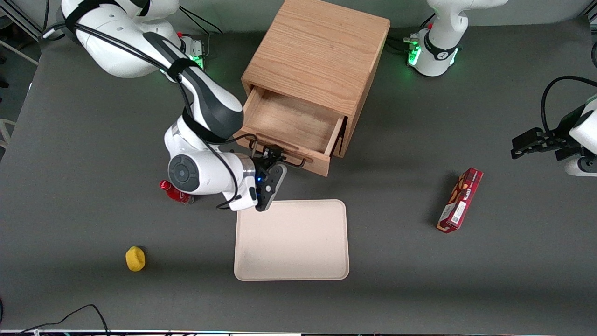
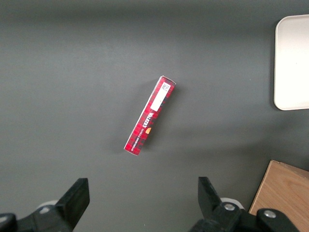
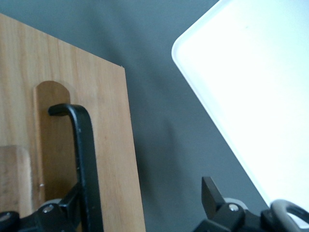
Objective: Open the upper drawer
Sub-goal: 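Pull the handle outward from the cabinet with the right gripper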
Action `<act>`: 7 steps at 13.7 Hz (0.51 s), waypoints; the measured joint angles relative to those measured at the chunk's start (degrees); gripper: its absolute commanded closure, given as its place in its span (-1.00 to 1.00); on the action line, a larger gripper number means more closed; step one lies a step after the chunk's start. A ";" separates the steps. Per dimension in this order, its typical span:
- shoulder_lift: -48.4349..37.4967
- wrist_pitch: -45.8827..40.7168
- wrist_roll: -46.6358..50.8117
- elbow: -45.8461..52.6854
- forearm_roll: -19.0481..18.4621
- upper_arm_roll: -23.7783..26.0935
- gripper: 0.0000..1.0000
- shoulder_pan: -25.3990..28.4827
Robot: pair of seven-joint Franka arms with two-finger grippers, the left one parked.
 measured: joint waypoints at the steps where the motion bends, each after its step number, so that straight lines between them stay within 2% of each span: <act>1: 0.21 -0.55 0.00 1.12 -0.01 -0.55 -1.00 0.00; 7: 1.99 -1.14 -0.02 6.34 -0.05 -3.23 -1.00 -0.05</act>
